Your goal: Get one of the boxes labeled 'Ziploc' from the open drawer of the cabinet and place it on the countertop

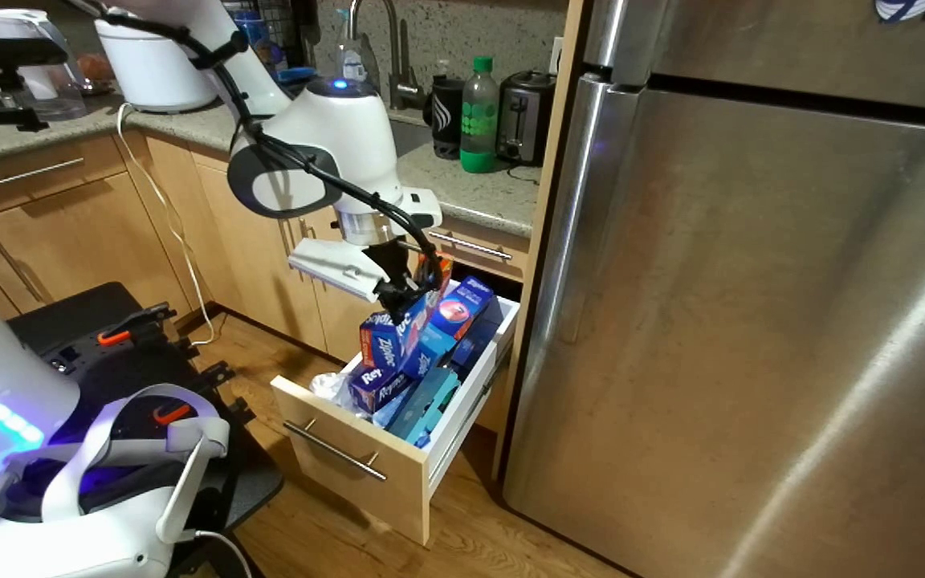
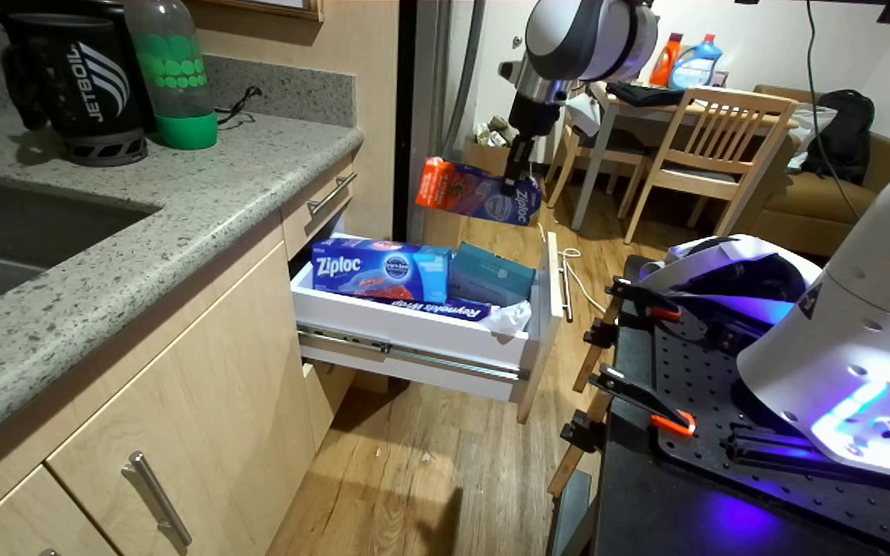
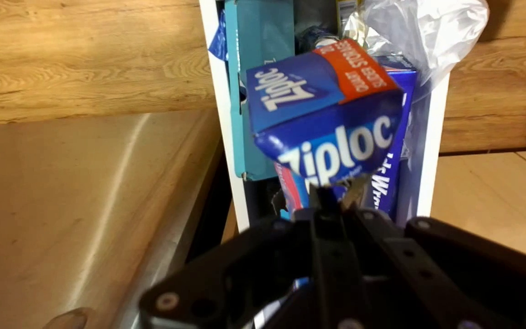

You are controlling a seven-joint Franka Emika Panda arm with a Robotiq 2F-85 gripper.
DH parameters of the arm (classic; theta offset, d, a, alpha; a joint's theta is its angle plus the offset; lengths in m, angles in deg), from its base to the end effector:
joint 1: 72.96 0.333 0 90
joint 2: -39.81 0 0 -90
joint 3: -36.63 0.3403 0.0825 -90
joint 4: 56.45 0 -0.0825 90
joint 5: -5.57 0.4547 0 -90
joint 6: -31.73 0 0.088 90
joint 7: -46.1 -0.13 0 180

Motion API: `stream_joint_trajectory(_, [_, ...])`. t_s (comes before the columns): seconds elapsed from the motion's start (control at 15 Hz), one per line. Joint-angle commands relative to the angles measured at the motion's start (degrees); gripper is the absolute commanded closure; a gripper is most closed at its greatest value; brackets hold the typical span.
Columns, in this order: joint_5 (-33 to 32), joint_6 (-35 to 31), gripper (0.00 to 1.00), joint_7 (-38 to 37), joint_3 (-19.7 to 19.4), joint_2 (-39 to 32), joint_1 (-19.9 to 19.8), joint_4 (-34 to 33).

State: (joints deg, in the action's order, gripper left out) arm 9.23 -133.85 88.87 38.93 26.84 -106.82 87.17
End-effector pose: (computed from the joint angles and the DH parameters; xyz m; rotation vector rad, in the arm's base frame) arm 0.4422 -0.2742 0.1470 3.0559 0.2040 0.2192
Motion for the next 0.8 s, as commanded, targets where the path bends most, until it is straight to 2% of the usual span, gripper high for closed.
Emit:
stream_joint_trajectory(0.0, [2.0,-2.0,0.96,1.5,-2.8,5.8,2.2,4.1])
stream_joint_trajectory(0.13, [4.0,-3.0,0.96,2.7,-3.4,7.2,2.9,4.6])
stream_joint_trajectory(0.2, [4.5,-3.9,0.96,2.7,-0.8,7.7,0.3,4.7])
stream_joint_trajectory(0.53, [13.6,-6.8,0.96,6.9,2.6,8.7,0.4,3.5])
stream_joint_trajectory(0.73, [16.8,-7.2,0.96,8.2,3.8,9.1,0.6,2.7])
